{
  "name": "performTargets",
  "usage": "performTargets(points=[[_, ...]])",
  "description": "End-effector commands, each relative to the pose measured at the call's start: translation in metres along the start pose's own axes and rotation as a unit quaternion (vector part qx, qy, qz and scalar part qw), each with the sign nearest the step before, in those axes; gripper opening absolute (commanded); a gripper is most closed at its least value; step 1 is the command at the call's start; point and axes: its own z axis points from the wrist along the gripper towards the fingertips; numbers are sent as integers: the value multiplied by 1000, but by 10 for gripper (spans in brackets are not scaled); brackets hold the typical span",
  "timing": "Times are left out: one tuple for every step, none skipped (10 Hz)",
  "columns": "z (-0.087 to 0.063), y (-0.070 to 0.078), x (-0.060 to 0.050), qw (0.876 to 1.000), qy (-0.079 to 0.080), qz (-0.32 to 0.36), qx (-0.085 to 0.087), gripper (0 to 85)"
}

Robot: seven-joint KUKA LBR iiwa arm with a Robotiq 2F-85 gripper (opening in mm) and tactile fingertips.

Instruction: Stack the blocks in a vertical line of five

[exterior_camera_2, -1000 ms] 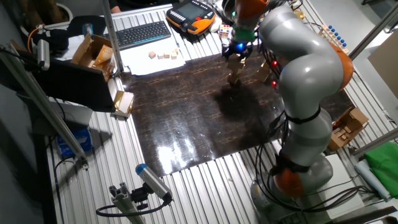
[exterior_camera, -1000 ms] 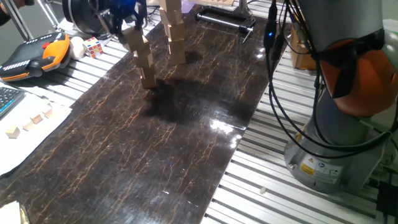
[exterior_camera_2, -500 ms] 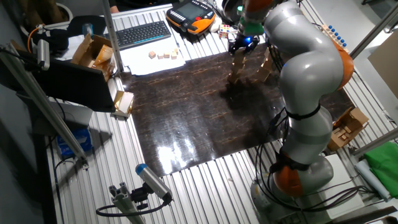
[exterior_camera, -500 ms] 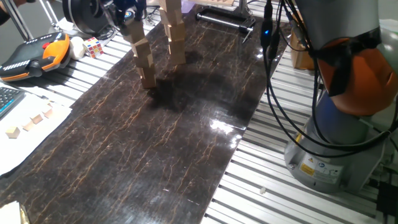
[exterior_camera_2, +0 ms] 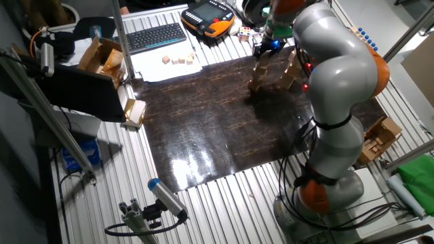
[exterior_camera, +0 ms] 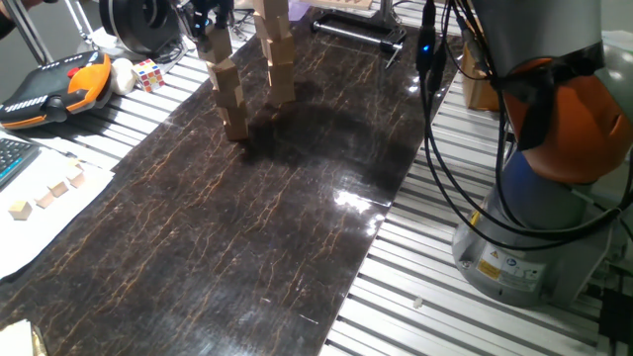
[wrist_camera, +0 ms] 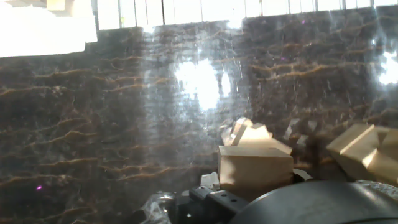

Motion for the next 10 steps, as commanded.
performTargets(points=[[2, 0, -2, 1000, -1, -2, -1, 27], [2, 0, -2, 1000, -1, -9, -1, 27], [3, 0, -2, 1000, -1, -24, 6, 23], [3, 0, -2, 999, -2, -33, 13, 20], [4, 0, -3, 999, -2, -33, 11, 20], [6, 0, -5, 999, -2, -38, 11, 20], [8, -1, -6, 999, -2, -41, 11, 20], [10, -2, -6, 999, -2, -42, 11, 17], [12, -2, -6, 999, -1, -42, 9, 17], [13, -4, -5, 999, -1, -44, 7, 17]])
